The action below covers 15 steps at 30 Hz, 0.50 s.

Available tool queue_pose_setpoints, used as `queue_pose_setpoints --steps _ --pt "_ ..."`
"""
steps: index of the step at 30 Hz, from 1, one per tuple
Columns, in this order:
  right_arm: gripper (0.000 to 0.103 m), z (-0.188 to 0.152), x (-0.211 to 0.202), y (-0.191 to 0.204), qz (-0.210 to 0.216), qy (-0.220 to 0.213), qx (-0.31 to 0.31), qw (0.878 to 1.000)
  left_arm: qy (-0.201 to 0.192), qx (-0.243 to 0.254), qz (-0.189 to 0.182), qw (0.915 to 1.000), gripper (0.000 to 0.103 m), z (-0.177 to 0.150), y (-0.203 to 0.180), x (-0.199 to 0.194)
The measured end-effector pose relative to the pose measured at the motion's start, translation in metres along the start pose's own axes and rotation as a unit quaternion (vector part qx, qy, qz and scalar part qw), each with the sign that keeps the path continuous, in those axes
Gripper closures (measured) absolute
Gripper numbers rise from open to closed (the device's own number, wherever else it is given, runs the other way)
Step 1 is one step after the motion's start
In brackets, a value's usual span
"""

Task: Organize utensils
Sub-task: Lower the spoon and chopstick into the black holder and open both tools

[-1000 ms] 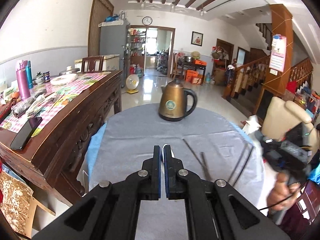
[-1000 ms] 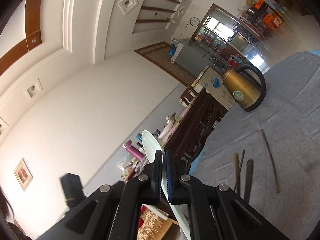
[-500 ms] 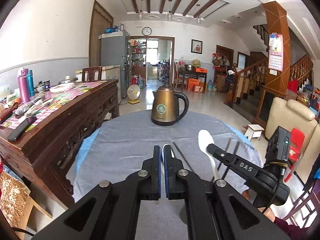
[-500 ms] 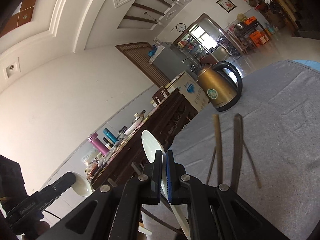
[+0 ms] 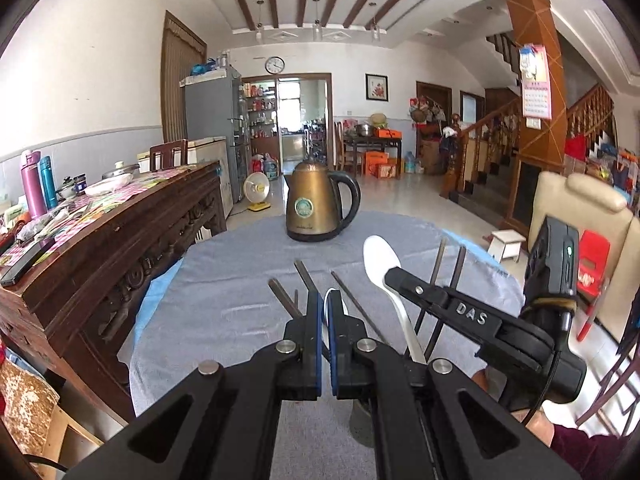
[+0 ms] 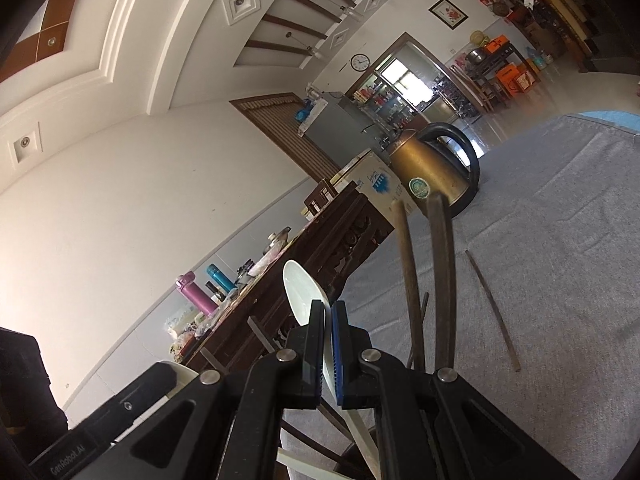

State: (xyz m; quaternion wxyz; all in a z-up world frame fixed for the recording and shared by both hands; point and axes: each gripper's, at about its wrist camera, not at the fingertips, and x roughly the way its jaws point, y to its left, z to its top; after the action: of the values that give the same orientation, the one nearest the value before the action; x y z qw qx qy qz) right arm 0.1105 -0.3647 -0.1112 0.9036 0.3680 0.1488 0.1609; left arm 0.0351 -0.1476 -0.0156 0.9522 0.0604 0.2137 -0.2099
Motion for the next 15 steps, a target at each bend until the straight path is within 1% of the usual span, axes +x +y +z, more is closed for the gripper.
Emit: queue_pose_setpoints --steps 7,15 --pt "0.098 -0.004 0.011 -0.006 -0.005 0.014 0.000 1.000 0.035 0.012 -0.012 0.9993 0.100 -0.013 -0.008 0.013" --pt "0.098 -0.011 0.014 -0.012 -0.013 0.021 -0.004 1.000 0.027 0.009 -0.012 0.9995 0.100 -0.009 -0.005 0.006"
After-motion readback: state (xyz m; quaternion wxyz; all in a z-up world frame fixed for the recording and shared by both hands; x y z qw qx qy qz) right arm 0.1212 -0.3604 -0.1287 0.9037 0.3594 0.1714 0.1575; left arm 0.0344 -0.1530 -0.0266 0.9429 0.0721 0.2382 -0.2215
